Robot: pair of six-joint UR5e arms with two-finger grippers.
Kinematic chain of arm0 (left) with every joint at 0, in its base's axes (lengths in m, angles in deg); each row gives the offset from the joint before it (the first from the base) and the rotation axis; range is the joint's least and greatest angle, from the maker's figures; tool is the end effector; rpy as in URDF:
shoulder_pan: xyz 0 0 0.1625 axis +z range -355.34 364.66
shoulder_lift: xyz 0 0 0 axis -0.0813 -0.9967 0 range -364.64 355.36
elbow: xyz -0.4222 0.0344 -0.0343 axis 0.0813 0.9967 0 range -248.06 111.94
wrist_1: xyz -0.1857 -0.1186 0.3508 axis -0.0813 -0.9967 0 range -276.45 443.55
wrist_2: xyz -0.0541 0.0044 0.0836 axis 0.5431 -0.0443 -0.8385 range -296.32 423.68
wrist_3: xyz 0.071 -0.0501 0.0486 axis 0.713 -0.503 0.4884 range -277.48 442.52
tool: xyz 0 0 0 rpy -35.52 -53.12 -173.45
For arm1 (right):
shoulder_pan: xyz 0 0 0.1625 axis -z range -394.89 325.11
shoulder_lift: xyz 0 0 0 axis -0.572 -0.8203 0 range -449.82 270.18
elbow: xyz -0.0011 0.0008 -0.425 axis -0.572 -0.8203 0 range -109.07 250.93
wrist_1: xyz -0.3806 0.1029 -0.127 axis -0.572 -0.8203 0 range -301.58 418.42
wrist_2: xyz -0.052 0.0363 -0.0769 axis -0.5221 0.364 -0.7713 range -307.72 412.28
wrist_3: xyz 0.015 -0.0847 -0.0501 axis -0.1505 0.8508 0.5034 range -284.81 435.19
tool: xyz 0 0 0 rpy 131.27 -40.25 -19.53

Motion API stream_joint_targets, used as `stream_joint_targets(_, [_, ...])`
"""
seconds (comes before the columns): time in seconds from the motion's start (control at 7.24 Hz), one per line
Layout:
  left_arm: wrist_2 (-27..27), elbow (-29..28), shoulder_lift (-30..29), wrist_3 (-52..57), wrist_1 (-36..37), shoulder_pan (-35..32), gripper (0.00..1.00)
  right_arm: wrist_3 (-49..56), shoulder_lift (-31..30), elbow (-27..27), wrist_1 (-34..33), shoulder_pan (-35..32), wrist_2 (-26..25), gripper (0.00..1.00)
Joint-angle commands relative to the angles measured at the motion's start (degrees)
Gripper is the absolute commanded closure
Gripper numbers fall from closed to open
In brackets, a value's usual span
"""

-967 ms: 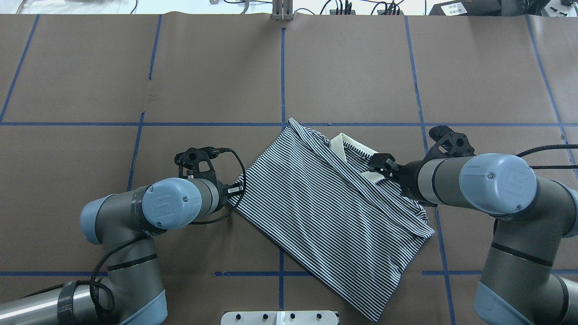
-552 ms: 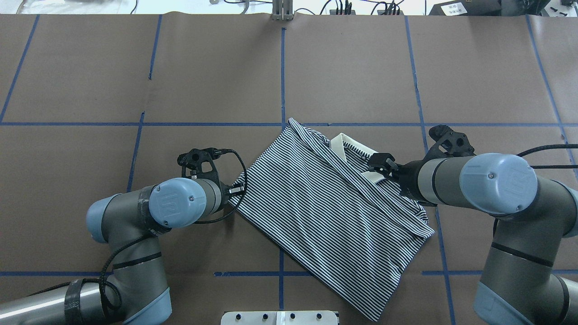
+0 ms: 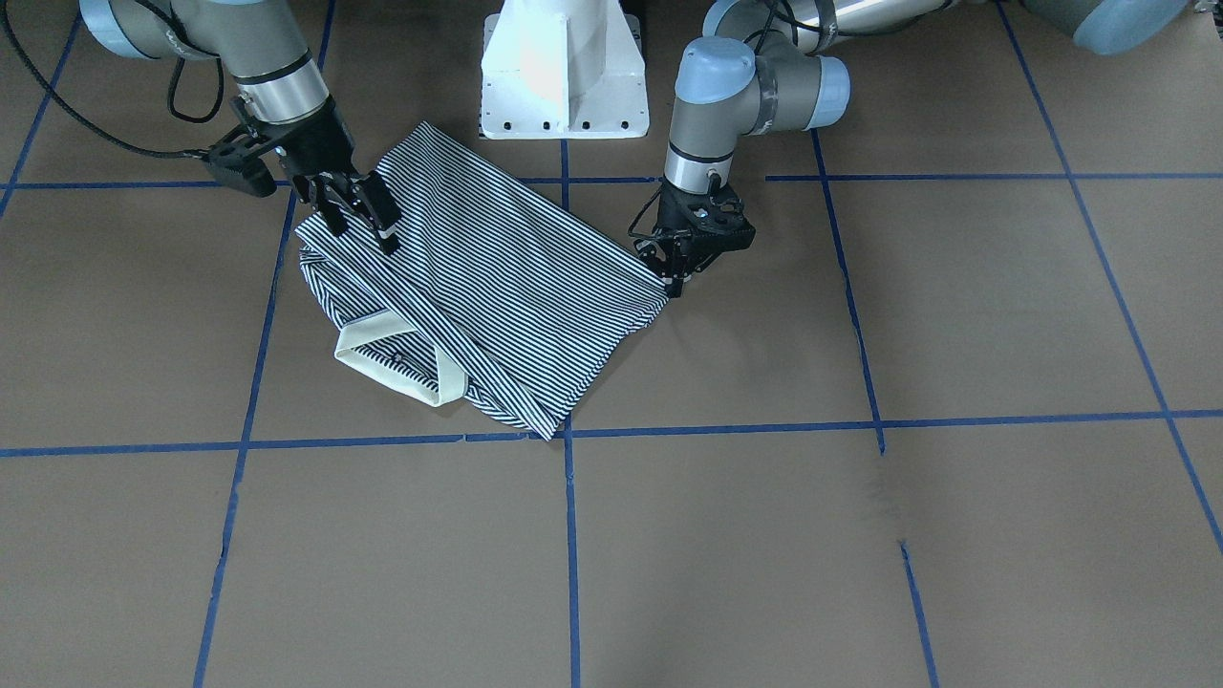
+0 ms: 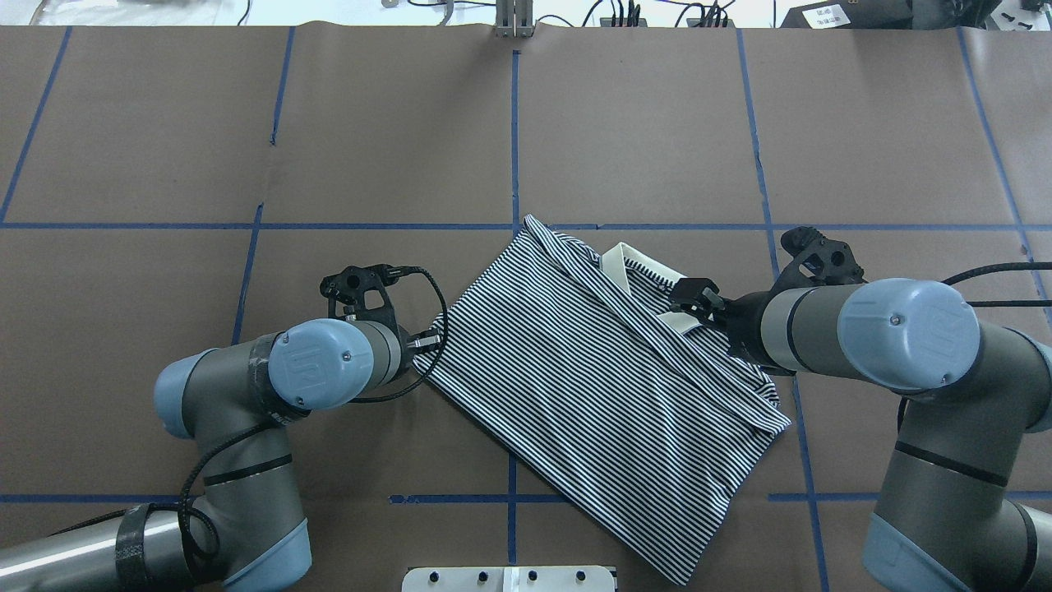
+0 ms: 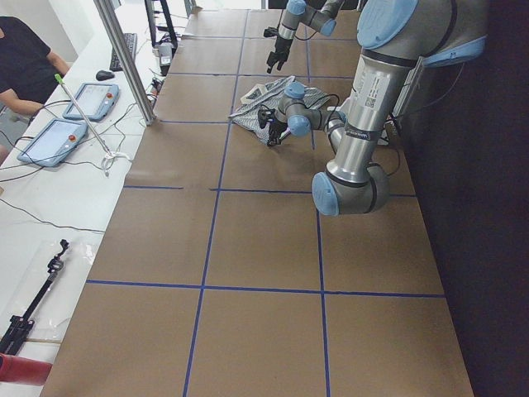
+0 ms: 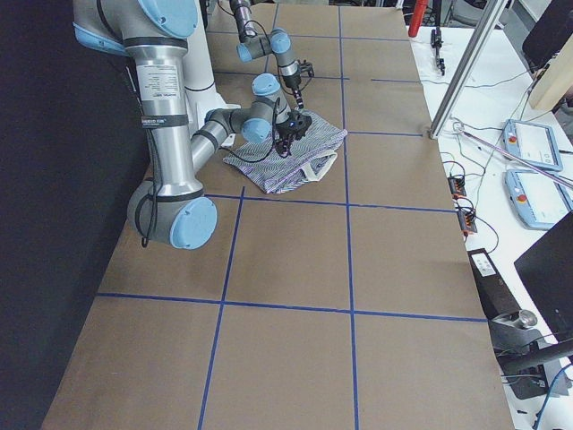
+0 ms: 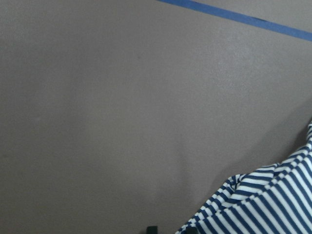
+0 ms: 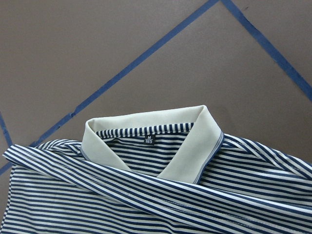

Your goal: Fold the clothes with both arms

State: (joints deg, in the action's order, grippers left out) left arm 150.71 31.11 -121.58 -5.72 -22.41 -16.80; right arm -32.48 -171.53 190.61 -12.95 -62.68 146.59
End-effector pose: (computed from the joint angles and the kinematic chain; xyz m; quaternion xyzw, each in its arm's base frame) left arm 0.5534 -0.3664 0.2926 0.1112 0.4252 -0.1649 0.8830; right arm -0.3909 -0.3482 0.3132 0.0088 -0.4749 0.3236 0.8184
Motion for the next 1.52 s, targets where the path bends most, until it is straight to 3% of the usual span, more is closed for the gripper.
stream_joint_targets(0.0, [0.1, 1.5, 0.1, 0.9, 2.2, -2.3, 1.00, 0.0, 0.5, 0.0, 0.0, -0.1, 0.0, 0.00])
stream_joint_targets(0.28, [0.0, 0.4, 0.1, 7.6, 2.1, -6.2, 1.00, 0.0, 1.6, -0.1, -0.1, -0.5, 0.1, 0.00])
stream_joint_targets(0.55, [0.2, -5.5, -2.0, 15.3, -3.9, -14.7, 1.00, 0.1, 1.7, 0.3, 0.0, -1.1, 0.6, 0.00])
stream_joint_targets(0.83, [0.5, -26.2, -15.4, 16.3, -12.8, -20.3, 1.00, 0.1, 1.7, 1.1, 0.0, -1.4, 0.8, 0.00])
stream_joint_targets(0.97, [1.6, -37.1, -19.8, 16.4, -20.0, -22.8, 1.00, 0.1, 2.0, 1.1, 0.1, -1.6, 0.7, 0.00])
stream_joint_targets(1.1, [2.3, -43.9, -22.0, 17.0, -22.9, -24.1, 1.00, 0.1, 2.1, 1.1, 0.3, -1.7, 0.6, 0.00])
stream_joint_targets(1.24, [2.5, -44.0, -21.7, 18.4, -23.3, -25.2, 0.73, 0.1, 2.2, 0.8, 0.4, -1.6, 0.6, 0.00])
stream_joint_targets(1.38, [3.0, -43.7, -21.7, 18.4, -23.8, -25.2, 0.57, 0.4, 3.1, 0.4, 0.5, -1.4, 0.7, 0.00])
